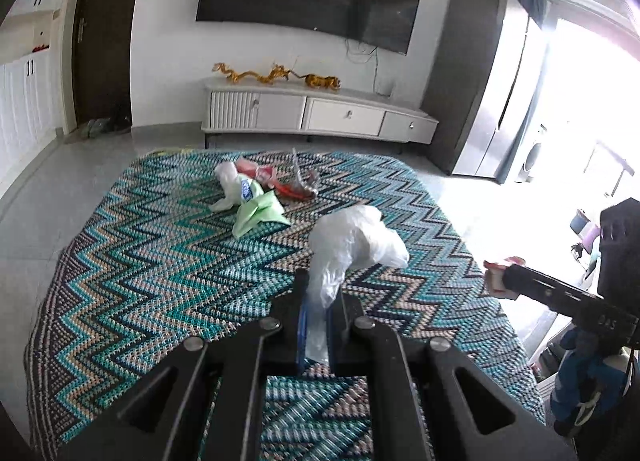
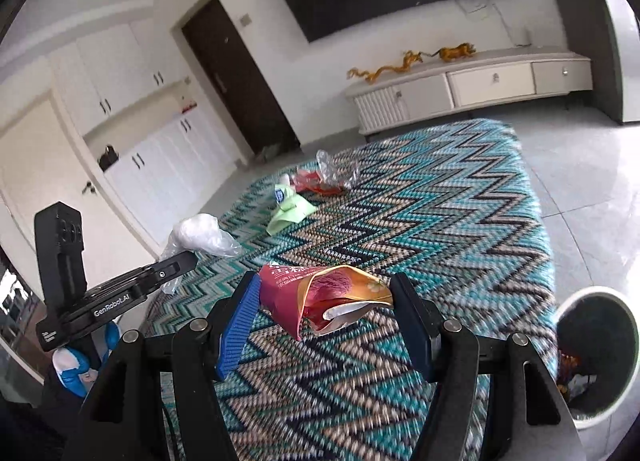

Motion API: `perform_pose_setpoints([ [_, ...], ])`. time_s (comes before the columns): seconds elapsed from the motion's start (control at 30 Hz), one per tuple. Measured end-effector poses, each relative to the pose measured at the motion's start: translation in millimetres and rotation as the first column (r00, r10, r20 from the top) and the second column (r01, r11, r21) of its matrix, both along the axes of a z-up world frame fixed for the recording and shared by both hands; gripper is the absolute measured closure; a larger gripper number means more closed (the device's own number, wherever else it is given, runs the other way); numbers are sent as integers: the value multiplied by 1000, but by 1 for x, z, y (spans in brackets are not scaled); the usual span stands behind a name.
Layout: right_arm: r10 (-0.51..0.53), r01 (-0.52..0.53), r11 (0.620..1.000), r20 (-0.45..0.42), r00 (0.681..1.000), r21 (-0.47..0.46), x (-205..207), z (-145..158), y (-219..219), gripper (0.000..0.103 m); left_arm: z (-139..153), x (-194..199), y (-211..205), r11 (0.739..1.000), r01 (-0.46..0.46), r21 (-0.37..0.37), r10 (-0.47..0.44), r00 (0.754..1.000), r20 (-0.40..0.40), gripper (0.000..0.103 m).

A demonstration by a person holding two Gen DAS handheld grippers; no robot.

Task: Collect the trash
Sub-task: 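Carry the white bag and red chip bag to the bin and open both tools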

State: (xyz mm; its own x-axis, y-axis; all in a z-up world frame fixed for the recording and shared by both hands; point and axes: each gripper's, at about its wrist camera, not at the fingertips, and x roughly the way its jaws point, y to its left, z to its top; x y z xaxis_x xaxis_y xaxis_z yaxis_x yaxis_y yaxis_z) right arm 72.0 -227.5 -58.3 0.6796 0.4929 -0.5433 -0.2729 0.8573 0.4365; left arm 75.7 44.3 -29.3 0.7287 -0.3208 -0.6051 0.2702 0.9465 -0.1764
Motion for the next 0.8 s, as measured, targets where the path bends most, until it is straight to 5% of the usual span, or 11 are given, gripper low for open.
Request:
perform_pose_setpoints([
  [0.4,-102,97,993,73,992,61,-58,23,-51,38,32,-33,-17,999,33,32,-35,998,60,96],
  [0.8,-305,301,952,74,949,56,-90,19,-136,38,25,-30,-110,973,209,102,-211,977,17,96],
])
